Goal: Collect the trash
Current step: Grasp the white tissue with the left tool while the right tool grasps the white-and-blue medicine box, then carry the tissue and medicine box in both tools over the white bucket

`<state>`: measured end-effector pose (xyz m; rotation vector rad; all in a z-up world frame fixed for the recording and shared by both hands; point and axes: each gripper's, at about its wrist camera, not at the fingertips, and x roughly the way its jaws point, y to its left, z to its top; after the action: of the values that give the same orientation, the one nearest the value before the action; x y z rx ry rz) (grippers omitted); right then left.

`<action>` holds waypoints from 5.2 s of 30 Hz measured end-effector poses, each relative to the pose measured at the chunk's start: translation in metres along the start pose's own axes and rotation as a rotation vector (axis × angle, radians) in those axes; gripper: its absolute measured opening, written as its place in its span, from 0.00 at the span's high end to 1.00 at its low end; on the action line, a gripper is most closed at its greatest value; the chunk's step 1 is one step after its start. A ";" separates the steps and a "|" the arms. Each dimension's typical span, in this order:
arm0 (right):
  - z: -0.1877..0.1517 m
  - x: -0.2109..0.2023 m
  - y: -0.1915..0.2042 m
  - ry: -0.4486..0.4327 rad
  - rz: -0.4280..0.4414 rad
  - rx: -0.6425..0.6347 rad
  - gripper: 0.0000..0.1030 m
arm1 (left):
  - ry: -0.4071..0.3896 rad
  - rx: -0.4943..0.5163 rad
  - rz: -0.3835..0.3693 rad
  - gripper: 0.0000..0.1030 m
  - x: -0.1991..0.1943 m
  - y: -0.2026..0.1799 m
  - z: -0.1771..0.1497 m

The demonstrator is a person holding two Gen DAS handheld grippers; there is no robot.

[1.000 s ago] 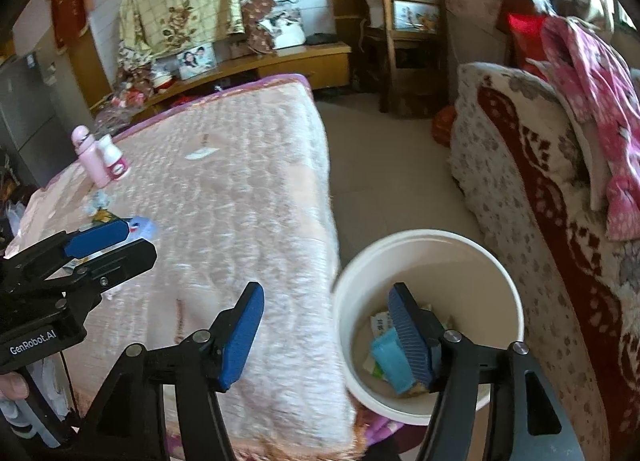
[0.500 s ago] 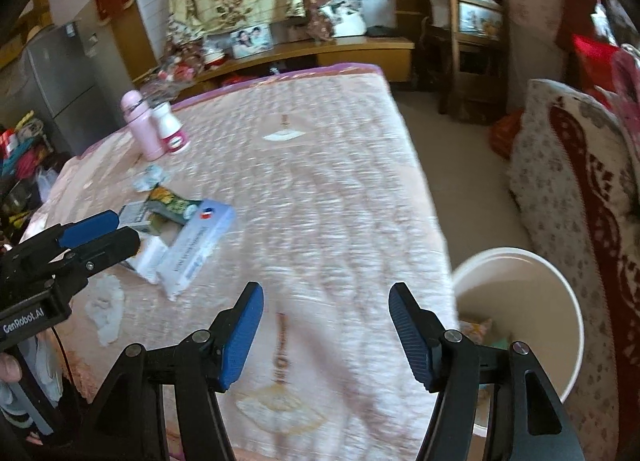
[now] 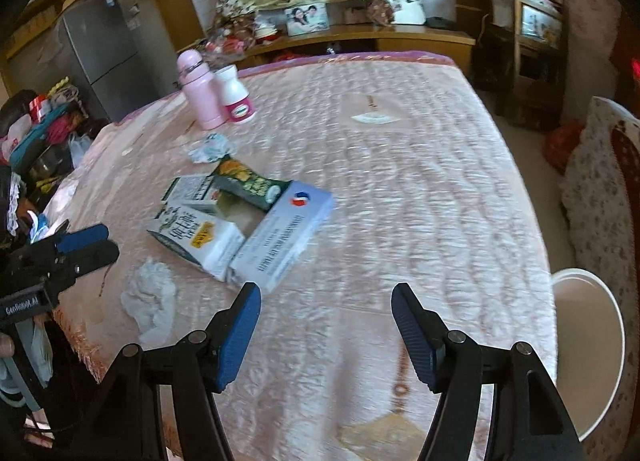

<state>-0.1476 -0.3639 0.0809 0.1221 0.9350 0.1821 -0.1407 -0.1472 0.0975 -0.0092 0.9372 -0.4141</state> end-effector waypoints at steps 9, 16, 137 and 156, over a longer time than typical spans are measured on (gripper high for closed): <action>0.018 0.032 0.017 0.025 0.019 0.017 0.36 | 0.060 -0.042 -0.005 0.41 0.024 0.014 -0.024; 0.039 0.072 0.024 0.057 0.018 0.081 0.36 | 0.056 -0.062 0.005 0.41 0.042 0.015 -0.023; -0.079 -0.105 -0.223 -0.090 -0.275 0.353 0.53 | 0.075 0.301 -0.294 0.85 0.123 -0.303 0.051; -0.109 -0.100 -0.266 -0.066 -0.292 0.448 0.53 | 0.124 0.348 -0.349 0.85 0.148 -0.349 0.040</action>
<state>-0.2669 -0.6426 0.0469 0.3993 0.9049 -0.3029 -0.1520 -0.5274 0.0711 0.1740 0.9771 -0.9060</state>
